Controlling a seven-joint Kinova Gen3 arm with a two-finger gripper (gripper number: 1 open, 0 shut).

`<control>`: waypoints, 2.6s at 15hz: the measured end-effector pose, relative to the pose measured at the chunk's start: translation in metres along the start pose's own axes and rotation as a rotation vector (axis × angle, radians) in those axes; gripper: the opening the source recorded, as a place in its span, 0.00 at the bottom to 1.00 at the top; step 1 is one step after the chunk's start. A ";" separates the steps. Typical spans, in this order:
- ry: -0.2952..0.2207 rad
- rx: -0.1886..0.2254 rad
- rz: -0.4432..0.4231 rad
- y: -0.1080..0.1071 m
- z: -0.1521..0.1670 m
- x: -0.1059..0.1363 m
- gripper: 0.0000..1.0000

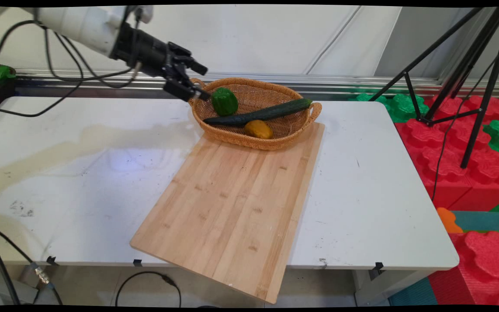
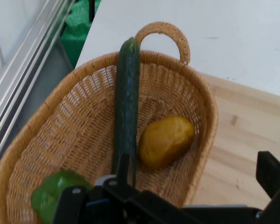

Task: Pick up the cucumber from the vegetable basket

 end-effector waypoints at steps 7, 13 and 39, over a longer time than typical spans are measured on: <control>-0.016 0.001 0.012 -0.009 0.061 0.022 1.00; -0.075 0.001 0.010 -0.022 0.121 0.029 1.00; -0.152 -0.009 -0.047 -0.056 0.241 0.019 1.00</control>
